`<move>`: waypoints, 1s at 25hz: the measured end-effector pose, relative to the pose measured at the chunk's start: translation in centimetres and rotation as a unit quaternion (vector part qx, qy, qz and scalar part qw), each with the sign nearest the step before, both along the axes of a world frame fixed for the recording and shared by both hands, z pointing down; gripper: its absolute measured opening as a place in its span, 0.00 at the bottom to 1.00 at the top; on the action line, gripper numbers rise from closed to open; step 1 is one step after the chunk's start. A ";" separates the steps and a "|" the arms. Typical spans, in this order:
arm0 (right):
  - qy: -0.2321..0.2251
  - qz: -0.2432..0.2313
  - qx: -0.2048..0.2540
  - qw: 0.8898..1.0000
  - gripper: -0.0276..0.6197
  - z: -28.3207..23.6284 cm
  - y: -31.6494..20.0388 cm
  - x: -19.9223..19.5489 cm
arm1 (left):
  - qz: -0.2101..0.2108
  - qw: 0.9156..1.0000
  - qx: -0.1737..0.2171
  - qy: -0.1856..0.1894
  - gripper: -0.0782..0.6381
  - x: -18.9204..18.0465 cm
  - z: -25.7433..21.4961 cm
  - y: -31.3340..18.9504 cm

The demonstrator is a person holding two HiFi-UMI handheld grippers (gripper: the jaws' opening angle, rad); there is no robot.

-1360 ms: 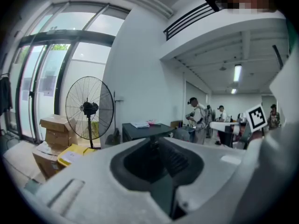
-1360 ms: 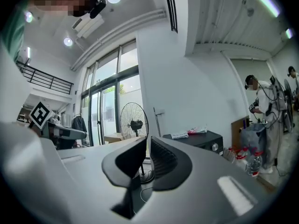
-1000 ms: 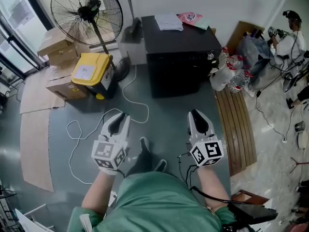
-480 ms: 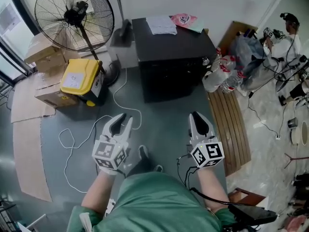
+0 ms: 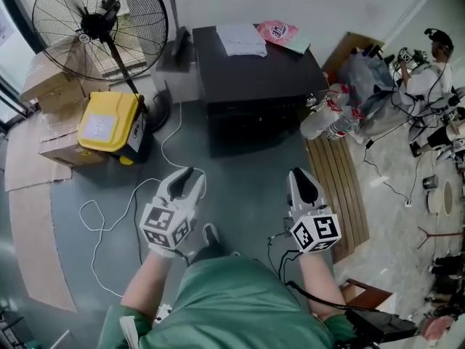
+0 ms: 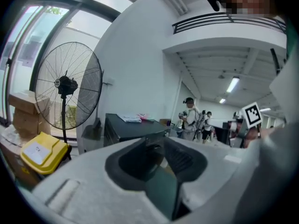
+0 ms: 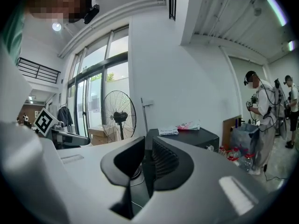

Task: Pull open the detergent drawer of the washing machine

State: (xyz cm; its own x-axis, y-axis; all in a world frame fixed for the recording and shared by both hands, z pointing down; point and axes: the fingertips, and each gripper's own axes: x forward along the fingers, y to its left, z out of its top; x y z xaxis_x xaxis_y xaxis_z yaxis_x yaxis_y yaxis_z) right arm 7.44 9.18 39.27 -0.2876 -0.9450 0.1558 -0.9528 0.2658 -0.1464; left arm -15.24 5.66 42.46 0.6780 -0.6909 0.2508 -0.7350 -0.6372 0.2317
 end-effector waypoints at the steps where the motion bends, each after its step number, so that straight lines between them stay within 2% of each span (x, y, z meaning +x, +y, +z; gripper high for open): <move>1: 0.002 0.002 -0.003 1.000 0.10 0.1 -0.6 -0.1 | 0.004 1.000 -0.003 0.001 0.28 0.0 0.3 -0.7; 9: -0.004 0.015 -0.015 1.000 0.10 1.8 -3.5 -0.7 | 0.030 0.999 -0.029 0.001 0.29 -0.2 3.0 -4.4; 14: -0.011 0.009 -0.020 1.000 0.10 2.1 -6.1 0.5 | 0.035 0.999 -0.036 -0.008 0.29 1.3 3.8 -7.0; 20: -0.031 -0.018 -0.028 0.999 0.10 3.6 -10.2 3.0 | 0.031 0.998 -0.048 -0.020 0.29 4.5 5.3 -9.6; 25: -0.043 -0.060 -0.026 0.997 0.10 3.3 -15.4 5.3 | -0.001 0.998 -0.060 -0.030 0.30 7.1 5.8 -13.0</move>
